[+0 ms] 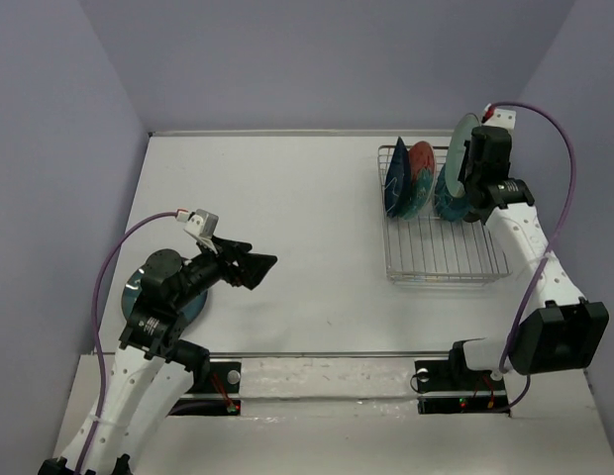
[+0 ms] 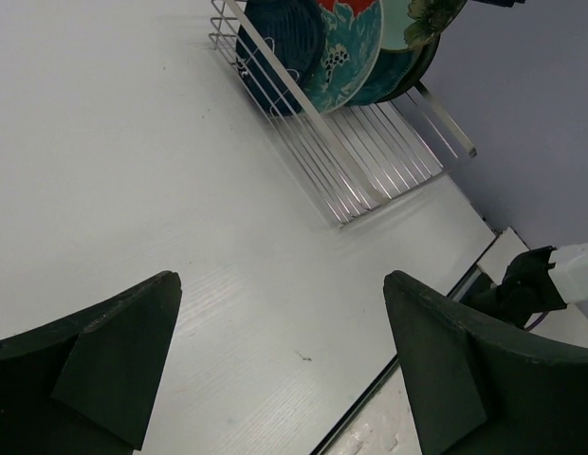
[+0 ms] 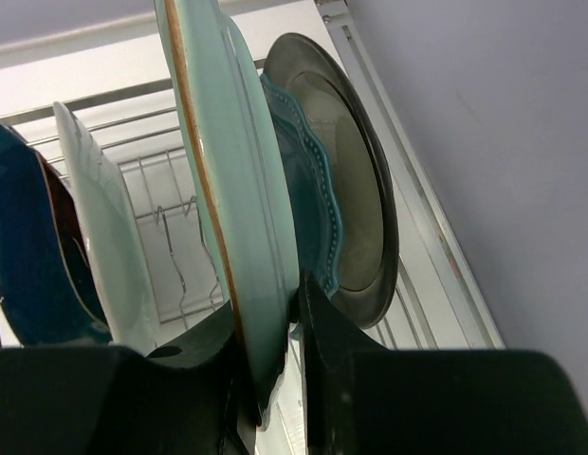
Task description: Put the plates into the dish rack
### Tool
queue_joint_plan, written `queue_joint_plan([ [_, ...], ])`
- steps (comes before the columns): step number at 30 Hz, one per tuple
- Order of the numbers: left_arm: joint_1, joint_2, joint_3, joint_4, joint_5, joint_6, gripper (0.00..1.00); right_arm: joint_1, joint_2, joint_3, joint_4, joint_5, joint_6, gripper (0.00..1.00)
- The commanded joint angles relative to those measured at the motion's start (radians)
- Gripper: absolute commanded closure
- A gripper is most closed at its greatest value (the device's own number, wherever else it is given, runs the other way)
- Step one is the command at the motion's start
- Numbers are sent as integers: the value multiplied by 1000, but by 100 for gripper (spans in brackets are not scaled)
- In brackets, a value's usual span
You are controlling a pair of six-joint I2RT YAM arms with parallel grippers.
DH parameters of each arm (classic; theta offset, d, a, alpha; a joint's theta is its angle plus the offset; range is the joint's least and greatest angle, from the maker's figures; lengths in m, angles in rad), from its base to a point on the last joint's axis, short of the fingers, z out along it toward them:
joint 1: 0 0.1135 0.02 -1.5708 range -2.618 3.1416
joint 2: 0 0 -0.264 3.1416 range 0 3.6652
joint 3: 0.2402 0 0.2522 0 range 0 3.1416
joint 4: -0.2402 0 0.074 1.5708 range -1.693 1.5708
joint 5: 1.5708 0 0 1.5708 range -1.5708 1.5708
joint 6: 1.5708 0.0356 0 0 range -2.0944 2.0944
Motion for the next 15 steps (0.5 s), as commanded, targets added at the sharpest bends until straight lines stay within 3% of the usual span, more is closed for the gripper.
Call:
queue_joint_plan([
  [1, -6, -2, 25, 22, 4, 5, 1, -18, 27, 10, 183, 8, 6, 93],
  [15, -7, -4, 28, 18, 7, 10, 1, -27, 186, -36, 215, -26, 10, 93],
])
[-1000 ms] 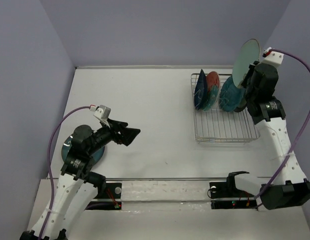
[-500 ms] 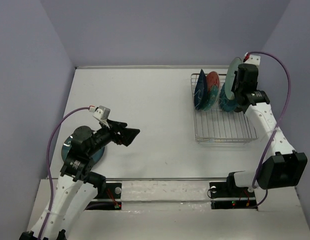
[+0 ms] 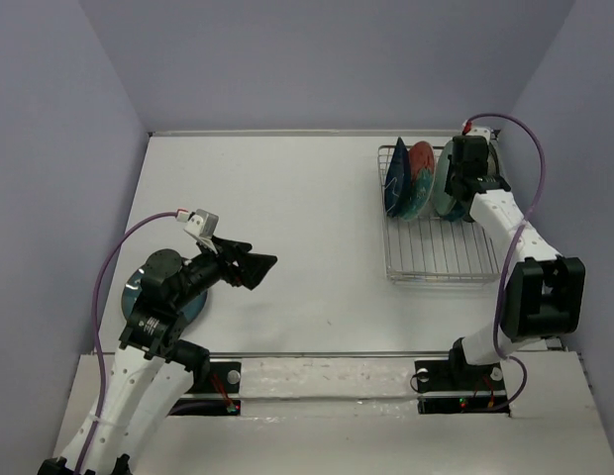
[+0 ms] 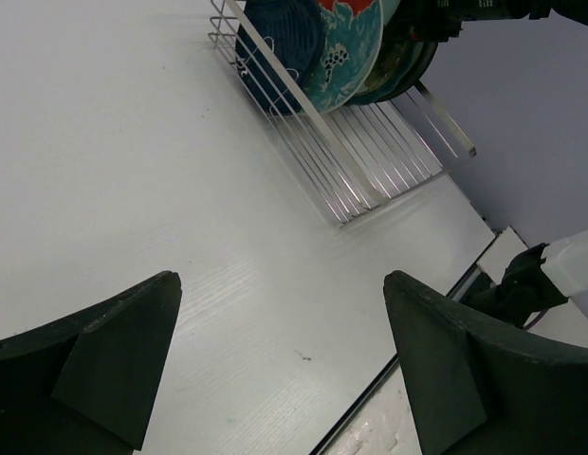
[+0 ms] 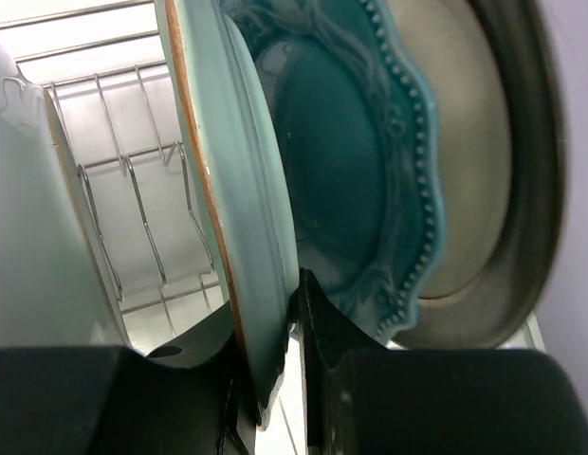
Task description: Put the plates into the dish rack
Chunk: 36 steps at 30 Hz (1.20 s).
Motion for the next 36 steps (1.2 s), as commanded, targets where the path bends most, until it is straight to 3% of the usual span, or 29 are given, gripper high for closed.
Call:
queue_joint_plan([
  [1, -6, -6, 28, 18, 10, 10, 1, -6, 8, -4, 184, 11, 1, 93],
  [9, -8, -9, 25, 22, 7, 8, 1, -6, 2, -63, 201, -35, 41, 91],
  [14, -6, -24, 22, 26, -2, 0, 1, -6, -26, -64, 192, -31, 55, 59],
  [16, -6, -33, 22, 28, -15, 0, 1, -6, -52, -32, 152, -17, 66, 39],
  [19, -6, -43, 17, 31, -28, -4, 1, -6, -105, 31, 91, -8, 100, 26],
  [24, -6, -43, 19, 31, -41, -6, 1, -6, -210, 77, 43, -83, 139, 22],
  [30, -5, -61, 39, 29, -102, -7, 1, 37, -342, 25, 58, -356, 271, 21],
  [36, -5, -73, 238, 28, -185, -21, 1, 377, -278, -53, 205, -425, 391, 21],
])
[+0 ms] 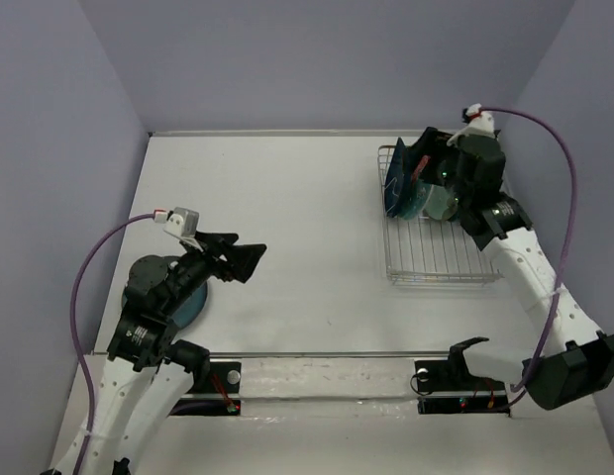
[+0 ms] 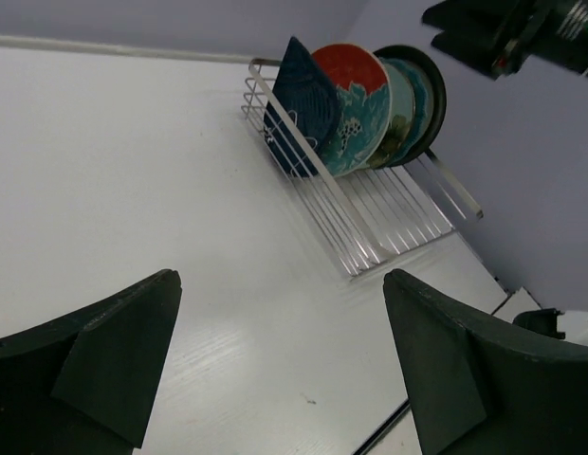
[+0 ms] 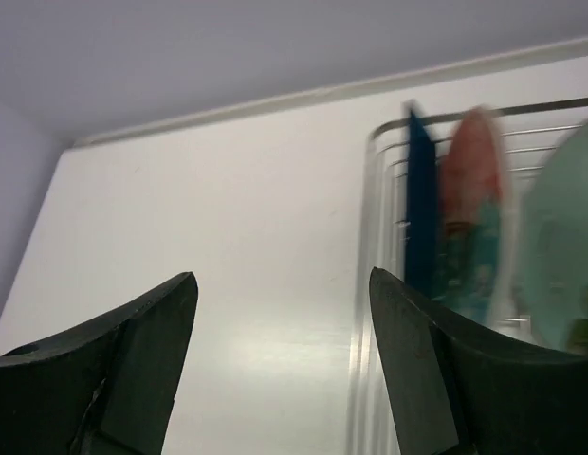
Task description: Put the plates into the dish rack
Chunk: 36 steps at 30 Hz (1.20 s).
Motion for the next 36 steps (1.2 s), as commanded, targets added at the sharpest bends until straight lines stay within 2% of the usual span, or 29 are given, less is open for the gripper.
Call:
queue_joint_plan([
  [1, 0, -27, 195, 57, -84, -7, 1, 275, 106, -65, 137, -114, 134, 21],
  [2, -1, -36, 253, 55, -122, -6, 1, 369, 165, -74, 195, -109, 166, 21],
  [8, 0, -74, 416, 54, -254, 13, 1, 642, 471, 21, 386, -126, 239, 22],
  [9, 0, -77, 445, 52, -262, 20, 1, 673, 584, 100, 392, -126, 252, 22],
  [13, 0, -76, 494, 60, -266, 39, 1, 780, 845, 321, 396, -212, 311, 23],
  [19, -3, -59, 464, 66, -242, 53, 1, 811, 1110, 554, 412, -337, 426, 27],
  [22, -3, -50, 432, 72, -237, 48, 1, 820, 1193, 610, 415, -362, 483, 29],
  [27, -1, -45, 405, 77, -236, 45, 1, 830, 1266, 612, 476, -443, 574, 34],
  [36, -1, -48, 387, 75, -243, 48, 1, 857, 1395, 708, 501, -574, 664, 35],
])
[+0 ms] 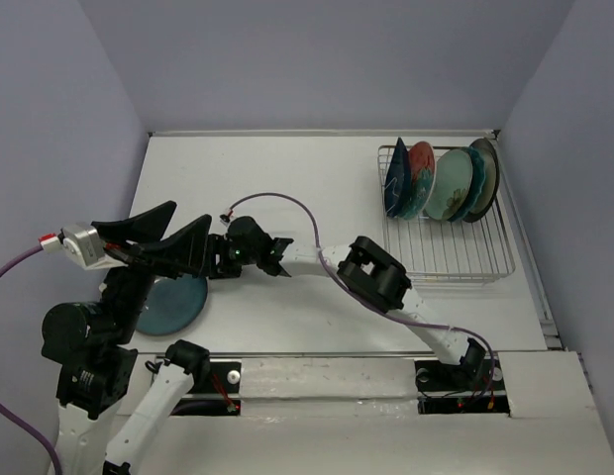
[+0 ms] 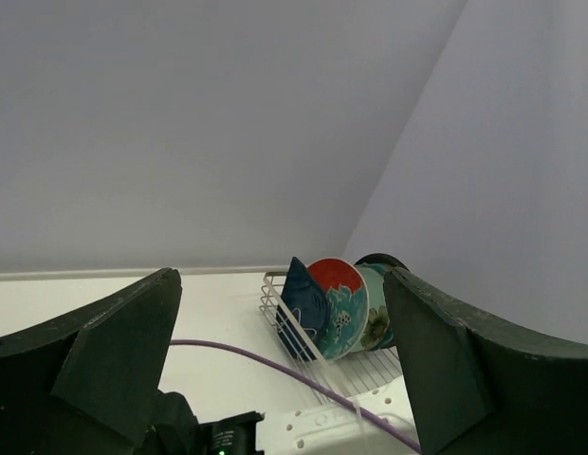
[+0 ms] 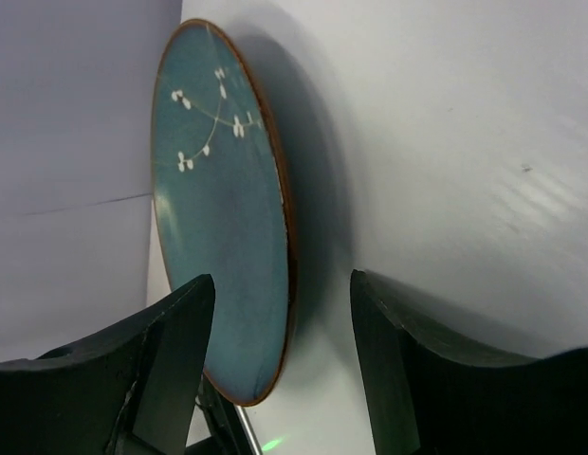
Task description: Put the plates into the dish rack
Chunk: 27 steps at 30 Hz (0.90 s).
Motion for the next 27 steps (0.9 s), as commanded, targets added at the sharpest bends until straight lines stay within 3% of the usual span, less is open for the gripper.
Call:
queue_joint_plan([
  [1, -1, 4, -6, 48, -3, 17, 1, 36, 57, 69, 57, -97, 70, 35],
  [7, -1, -2, -12, 48, -7, 15, 1, 56, 102, 83, 69, -145, 106, 37],
  [9, -3, -6, -14, 48, -8, 17, 1, 56, 111, 68, 99, -163, 121, 43],
  [13, -1, -7, -17, 48, -10, 18, 1, 56, 110, 46, 123, -171, 147, 59],
  [15, -3, -10, -18, 47, -11, 18, 1, 56, 110, 28, 150, -182, 167, 77],
  [16, -3, -12, -23, 47, -11, 20, 1, 56, 110, 22, 171, -183, 173, 92],
  [21, -1, -18, -40, 42, -11, 17, 1, 45, 35, -77, 294, -148, 186, 93],
  [27, -1, -19, -54, 30, -10, 15, 1, 14, -261, -285, 351, -7, 40, 93],
])
